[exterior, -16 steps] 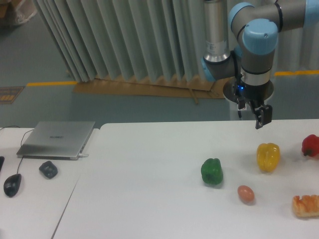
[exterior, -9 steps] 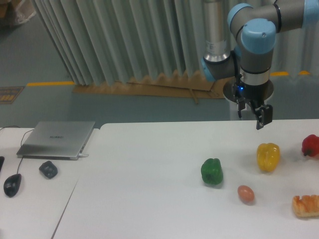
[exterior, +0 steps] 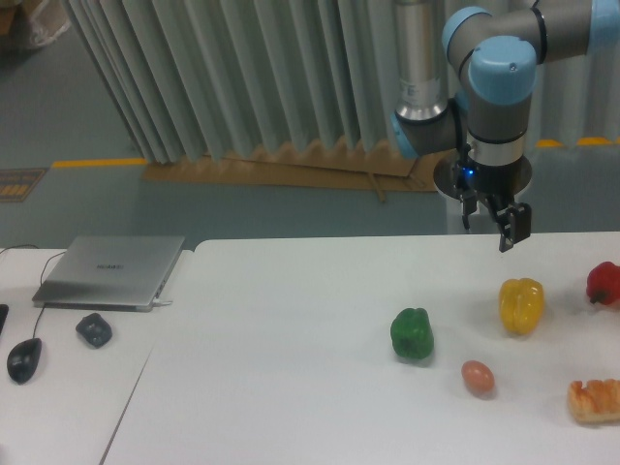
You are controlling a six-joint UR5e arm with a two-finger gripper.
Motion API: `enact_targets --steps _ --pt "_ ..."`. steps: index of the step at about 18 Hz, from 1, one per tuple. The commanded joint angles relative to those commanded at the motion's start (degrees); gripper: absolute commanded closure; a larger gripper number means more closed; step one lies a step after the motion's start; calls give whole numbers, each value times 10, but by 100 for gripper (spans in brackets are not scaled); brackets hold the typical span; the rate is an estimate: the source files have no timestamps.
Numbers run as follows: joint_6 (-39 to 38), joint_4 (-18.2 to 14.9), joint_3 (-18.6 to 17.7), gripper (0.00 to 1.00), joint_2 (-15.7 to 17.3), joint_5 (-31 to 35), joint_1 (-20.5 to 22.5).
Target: Place the yellow pepper in a basket
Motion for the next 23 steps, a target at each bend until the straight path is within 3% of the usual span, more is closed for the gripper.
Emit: enact_targets --steps 4,11,13,15,17,23 --pt "-21 3 1 0 -1 -1 1" --pt "-199 64 0 0 -14 -2 -5" --pt "-221 67 -17 0 -17 15 2" --pt "-278 68 -60 0 -16 73 11" --pt "-285 69 -72 0 -25 106 12" --pt "-281 79 -55 0 -82 109 6"
